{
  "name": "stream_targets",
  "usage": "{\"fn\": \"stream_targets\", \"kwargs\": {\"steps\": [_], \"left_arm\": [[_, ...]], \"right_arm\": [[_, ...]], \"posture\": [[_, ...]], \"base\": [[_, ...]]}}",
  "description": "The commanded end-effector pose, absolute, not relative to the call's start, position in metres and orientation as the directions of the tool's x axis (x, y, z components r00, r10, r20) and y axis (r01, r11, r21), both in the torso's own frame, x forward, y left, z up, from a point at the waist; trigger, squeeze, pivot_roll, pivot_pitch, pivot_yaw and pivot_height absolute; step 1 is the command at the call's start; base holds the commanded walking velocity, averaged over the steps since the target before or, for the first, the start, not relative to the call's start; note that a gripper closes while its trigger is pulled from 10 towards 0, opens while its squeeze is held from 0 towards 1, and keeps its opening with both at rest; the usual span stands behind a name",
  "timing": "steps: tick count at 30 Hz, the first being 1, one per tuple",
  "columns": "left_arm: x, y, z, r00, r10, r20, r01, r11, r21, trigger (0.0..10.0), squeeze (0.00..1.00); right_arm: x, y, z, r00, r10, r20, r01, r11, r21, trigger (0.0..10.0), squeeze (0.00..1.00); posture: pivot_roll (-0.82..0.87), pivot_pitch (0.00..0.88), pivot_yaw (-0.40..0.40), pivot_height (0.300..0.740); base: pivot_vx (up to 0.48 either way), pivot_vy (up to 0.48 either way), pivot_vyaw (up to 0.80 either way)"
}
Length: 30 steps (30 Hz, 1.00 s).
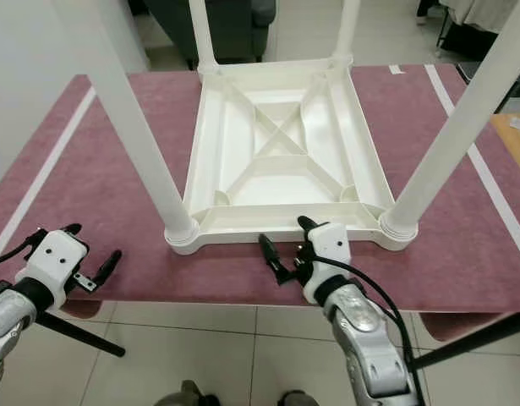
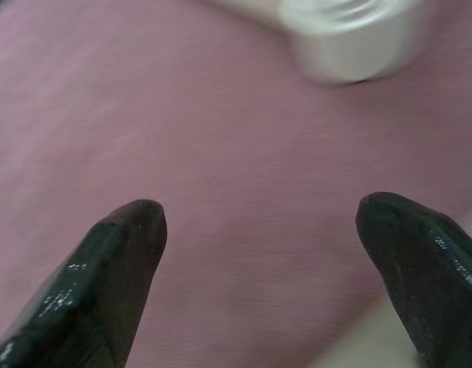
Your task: Building children table
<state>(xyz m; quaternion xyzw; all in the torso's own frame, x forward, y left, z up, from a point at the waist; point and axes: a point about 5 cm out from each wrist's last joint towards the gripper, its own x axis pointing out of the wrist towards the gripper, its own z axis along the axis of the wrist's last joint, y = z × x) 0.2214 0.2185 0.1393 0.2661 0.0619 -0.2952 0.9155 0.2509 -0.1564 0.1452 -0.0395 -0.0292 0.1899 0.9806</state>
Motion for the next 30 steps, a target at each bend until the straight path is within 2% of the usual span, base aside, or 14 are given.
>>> {"fn": "stream_targets", "kwargs": {"steps": [1, 9, 13, 14, 16, 17, 21, 22, 23, 24, 25, 26, 27, 30], "left_arm": [[0.219, 0.197, 0.146, 0.771, -0.592, -0.236, 0.63, 0.654, 0.419, 10.0, 0.0], [0.238, 0.158, 0.159, 0.889, -0.456, 0.035, 0.405, 0.821, 0.402, 10.0, 0.0], [0.242, 0.157, 0.158, 0.917, -0.395, 0.051, 0.353, 0.867, 0.352, 10.0, 0.0], [0.241, 0.158, 0.157, 0.919, -0.392, 0.041, 0.357, 0.872, 0.335, 10.0, 0.74], [0.239, 0.158, 0.156, 0.918, -0.395, 0.028, 0.365, 0.872, 0.326, 10.0, 0.74], [0.235, 0.158, 0.154, 0.913, -0.408, 0.008, 0.385, 0.867, 0.316, 10.0, 1.0], [0.222, 0.163, 0.149, 0.911, -0.411, -0.037, 0.402, 0.863, 0.305, 10.0, 1.0], [0.217, 0.164, 0.147, 0.91, -0.411, -0.048, 0.405, 0.861, 0.307, 10.0, 0.69], [0.217, 0.164, 0.147, 0.91, -0.411, -0.048, 0.405, 0.861, 0.307, 10.0, 0.69], [0.212, 0.165, 0.145, 0.912, -0.407, -0.059, 0.404, 0.86, 0.311, 10.0, 0.13], [0.212, 0.165, 0.145, 0.912, -0.407, -0.059, 0.404, 0.86, 0.311, 10.0, 0.13], [0.208, 0.166, 0.142, 0.916, -0.395, -0.066, 0.395, 0.865, 0.31, 10.0, 0.0], [0.205, 0.166, 0.141, 0.924, -0.378, -0.067, 0.379, 0.872, 0.31, 10.0, 0.0], [0.203, 0.17, 0.141, 0.948, -0.316, -0.048, 0.315, 0.898, 0.308, 10.0, 0.0]], "right_arm": [[0.251, -0.165, 0.142, 0.954, 0.297, 0.031, -0.295, 0.954, -0.057, 10.0, 0.0], [0.233, -0.196, 0.14, 0.999, -0.016, 0.041, 0.011, 0.992, 0.125, 10.0, 0.0], [0.223, -0.202, 0.146, 0.997, -0.037, 0.062, 0.026, 0.986, 0.163, 10.0, 0.0], [0.221, -0.203, 0.148, 0.997, -0.033, 0.068, 0.021, 0.985, 0.173, 10.0, 0.0], [0.218, -0.203, 0.149, 0.997, -0.029, 0.07, 0.017, 0.985, 0.172, 10.0, 0.0], [0.214, -0.203, 0.15, 0.998, -0.011, 0.069, 0.0, 0.986, 0.167, 10.0, 0.36], [0.202, -0.204, 0.149, 0.999, 0.026, 0.044, -0.031, 0.99, 0.136, 10.0, 0.36], [0.199, -0.206, 0.148, 0.999, 0.023, 0.035, -0.028, 0.991, 0.128, 10.0, 0.32], [0.199, -0.206, 0.148, 0.999, 0.023, 0.035, -0.028, 0.991, 0.128, 10.0, 0.32], [0.197, -0.209, 0.148, 1.0, 0.012, 0.028, -0.016, 0.992, 0.124, 10.0, 0.04], [0.197, -0.209, 0.148, 1.0, 0.012, 0.028, -0.016, 0.992, 0.124, 10.0, 0.04], [0.197, -0.212, 0.148, 1.0, -0.006, 0.025, 0.002, 0.992, 0.127, 10.0, 0.0], [0.199, -0.215, 0.15, 0.999, -0.016, 0.03, 0.012, 0.992, 0.129, 10.0, 0.97], [0.207, -0.218, 0.156, 0.998, -0.026, 0.055, 0.019, 0.991, 0.133, 10.0, 1.0]], "posture": [[0.01, 0.099, 0.092, 0.74], [-0.03, 0.11, 0.104, 0.74], [-0.05, 0.117, 0.112, 0.74], [-0.05, 0.117, 0.112, 0.74], [-0.06, 0.117, 0.112, 0.74], [-0.06, 0.121, 0.115, 0.74], [-0.06, 0.128, 0.113, 0.74], [-0.06, 0.129, 0.113, 0.74], [-0.06, 0.129, 0.113, 0.74], [-0.06, 0.129, 0.113, 0.74], [-0.06, 0.129, 0.113, 0.74], [-0.06, 0.132, 0.114, 0.74], [-0.06, 0.133, 0.113, 0.74], [-0.06, 0.132, 0.11, 0.74]], "base": [[0.0, 0.0, 0.0], [0.0, 0.0, 0.0], [0.0, 0.0, 0.0], [0.0, 0.0, 0.0], [0.0, 0.0, 0.0], [0.0, 0.0, 0.0], [0.0, 0.0, 0.0], [0.0, 0.0, 0.0], [0.0, 0.0, 0.0], [0.0, 0.0, 0.0], [0.0, 0.0, 0.0], [0.0, 0.0, 0.0], [0.0, 0.0, 0.0], [0.0, 0.0, 0.0]]}}
